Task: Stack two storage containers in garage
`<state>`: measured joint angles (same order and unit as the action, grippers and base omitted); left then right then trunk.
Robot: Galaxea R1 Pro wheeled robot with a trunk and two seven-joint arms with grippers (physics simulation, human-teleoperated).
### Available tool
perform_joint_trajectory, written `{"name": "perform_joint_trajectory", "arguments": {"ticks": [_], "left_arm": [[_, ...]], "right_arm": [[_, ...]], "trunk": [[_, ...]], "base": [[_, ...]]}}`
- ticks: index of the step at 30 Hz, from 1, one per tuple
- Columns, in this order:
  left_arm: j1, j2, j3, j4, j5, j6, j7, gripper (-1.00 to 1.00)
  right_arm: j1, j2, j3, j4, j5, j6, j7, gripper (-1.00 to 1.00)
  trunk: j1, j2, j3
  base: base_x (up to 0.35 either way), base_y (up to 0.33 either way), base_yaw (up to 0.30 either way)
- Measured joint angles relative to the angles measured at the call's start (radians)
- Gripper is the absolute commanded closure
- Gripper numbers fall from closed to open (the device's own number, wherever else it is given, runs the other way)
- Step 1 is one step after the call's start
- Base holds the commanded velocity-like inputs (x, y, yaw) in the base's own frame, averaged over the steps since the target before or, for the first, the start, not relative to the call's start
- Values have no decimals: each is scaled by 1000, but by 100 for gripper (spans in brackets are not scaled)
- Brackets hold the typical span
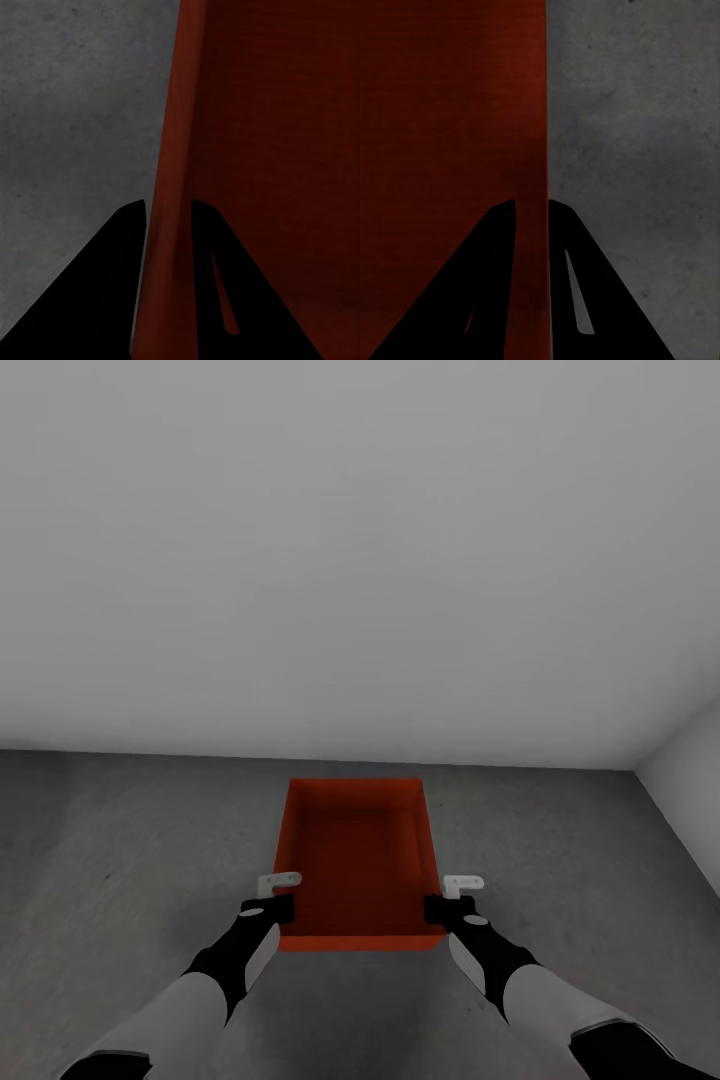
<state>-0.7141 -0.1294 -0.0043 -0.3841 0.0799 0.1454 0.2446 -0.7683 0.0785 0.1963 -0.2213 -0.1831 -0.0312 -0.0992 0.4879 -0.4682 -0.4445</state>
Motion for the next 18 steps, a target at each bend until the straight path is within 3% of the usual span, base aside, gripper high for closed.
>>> {"name": "perform_joint_trajectory", "arguments": {"ticks": [18], "left_arm": [[0,0,0,0,-1,0,0,100]], "right_arm": [[0,0,0,0,0,0,0,100]], "trunk": [[69,-126,-57]], "base": [[0,0,0]]}}
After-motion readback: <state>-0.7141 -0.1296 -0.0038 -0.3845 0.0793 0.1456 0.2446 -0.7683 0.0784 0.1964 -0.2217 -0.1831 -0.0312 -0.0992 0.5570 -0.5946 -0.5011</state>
